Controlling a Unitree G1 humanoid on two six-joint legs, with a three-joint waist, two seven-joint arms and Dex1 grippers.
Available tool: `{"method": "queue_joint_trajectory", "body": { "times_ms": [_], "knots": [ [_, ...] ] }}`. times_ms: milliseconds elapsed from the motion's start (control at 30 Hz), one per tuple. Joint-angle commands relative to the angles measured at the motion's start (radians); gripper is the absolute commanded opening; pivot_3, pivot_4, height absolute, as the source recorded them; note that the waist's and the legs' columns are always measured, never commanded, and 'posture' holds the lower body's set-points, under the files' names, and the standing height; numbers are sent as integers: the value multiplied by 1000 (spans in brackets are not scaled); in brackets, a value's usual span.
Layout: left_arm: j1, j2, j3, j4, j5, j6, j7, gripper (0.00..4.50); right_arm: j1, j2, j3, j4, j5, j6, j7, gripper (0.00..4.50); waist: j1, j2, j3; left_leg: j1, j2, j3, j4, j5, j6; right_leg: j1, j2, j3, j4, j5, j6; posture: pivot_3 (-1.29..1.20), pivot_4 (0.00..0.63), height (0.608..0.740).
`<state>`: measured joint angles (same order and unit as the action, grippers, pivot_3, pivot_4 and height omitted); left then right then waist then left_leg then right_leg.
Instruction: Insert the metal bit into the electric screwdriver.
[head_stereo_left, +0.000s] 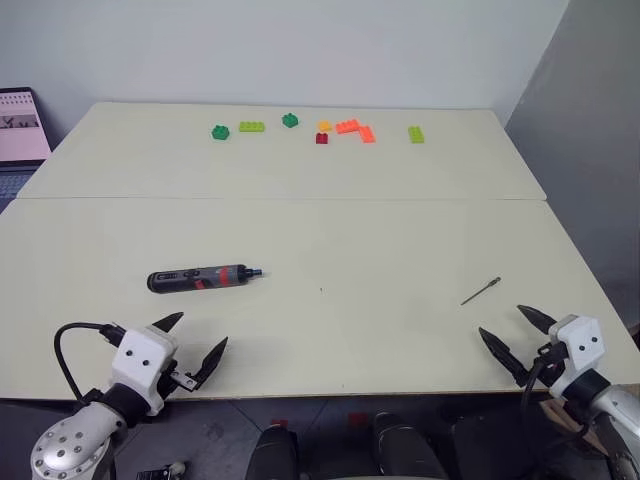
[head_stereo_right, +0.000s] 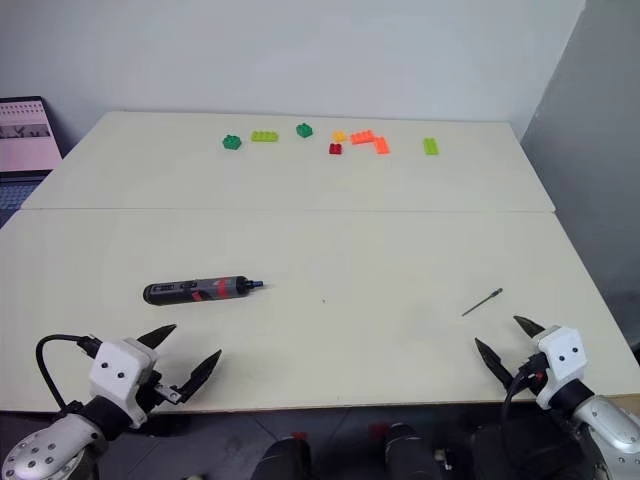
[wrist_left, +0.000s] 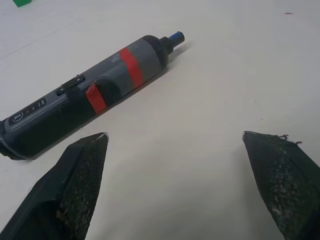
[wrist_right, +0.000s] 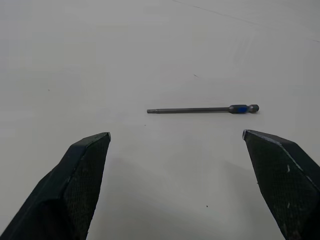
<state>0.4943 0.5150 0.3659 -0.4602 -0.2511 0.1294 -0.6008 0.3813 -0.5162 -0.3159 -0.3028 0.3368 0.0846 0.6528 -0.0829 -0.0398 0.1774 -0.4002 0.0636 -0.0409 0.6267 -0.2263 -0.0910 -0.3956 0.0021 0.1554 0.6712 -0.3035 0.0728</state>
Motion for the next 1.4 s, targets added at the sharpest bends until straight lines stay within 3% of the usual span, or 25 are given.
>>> {"method": "queue_joint_trajectory", "body": {
  "times_ms": [33,133,367,533,633,867,1133,1400],
  "knots": [
    [-16,40,43,2,-25,5,-24,4500,-15,-18,-25,-44,14,3,-1,4462,0,0,0,0,0,0,0,0,0,0,0,0,0,0,0,0,150,740],
    [-68,100,66,35,-27,49,-36,4500,-37,-34,-24,-58,18,12,8,4462,0,0,0,0,0,0,0,0,0,0,0,0,0,0,0,0,150,740],
    [-309,373,51,160,-56,94,-228,4500,-109,-127,13,-137,72,89,96,4462,1,0,1,0,0,0,1,0,0,0,0,-1,1,0,0,0,150,740],
    [-498,568,-93,288,-22,70,-449,4500,-165,-230,68,-233,128,163,199,4462,1,1,3,-1,0,1,-2,0,0,2,0,-1,1,0,0,0,150,740],
    [-629,619,-206,376,21,24,-544,4500,-220,-265,94,-275,175,217,222,4462,-1,2,3,-2,0,1,-3,0,0,2,1,-1,1,0,0,0,150,740],
    [-912,637,-445,568,154,-67,-753,4500,-273,-318,144,-345,242,291,286,4462,1,0,5,-3,1,0,-3,0,0,2,3,-1,2,-1,1,0,150,740],
    [-1272,482,-663,842,326,-94,-882,4500,-355,-306,202,-370,293,360,274,4462,9,-1,6,-6,1,-4,2,0,0,2,4,-2,3,2,5,0,150,740],
    [-1425,384,-765,1071,473,-192,-874,4500,-433,-301,249,-388,307,424,247,4462,5,-1,6,-8,1,-9,2,0,1,0,7,-4,8,3,7,0,150,740]
  ]
}}
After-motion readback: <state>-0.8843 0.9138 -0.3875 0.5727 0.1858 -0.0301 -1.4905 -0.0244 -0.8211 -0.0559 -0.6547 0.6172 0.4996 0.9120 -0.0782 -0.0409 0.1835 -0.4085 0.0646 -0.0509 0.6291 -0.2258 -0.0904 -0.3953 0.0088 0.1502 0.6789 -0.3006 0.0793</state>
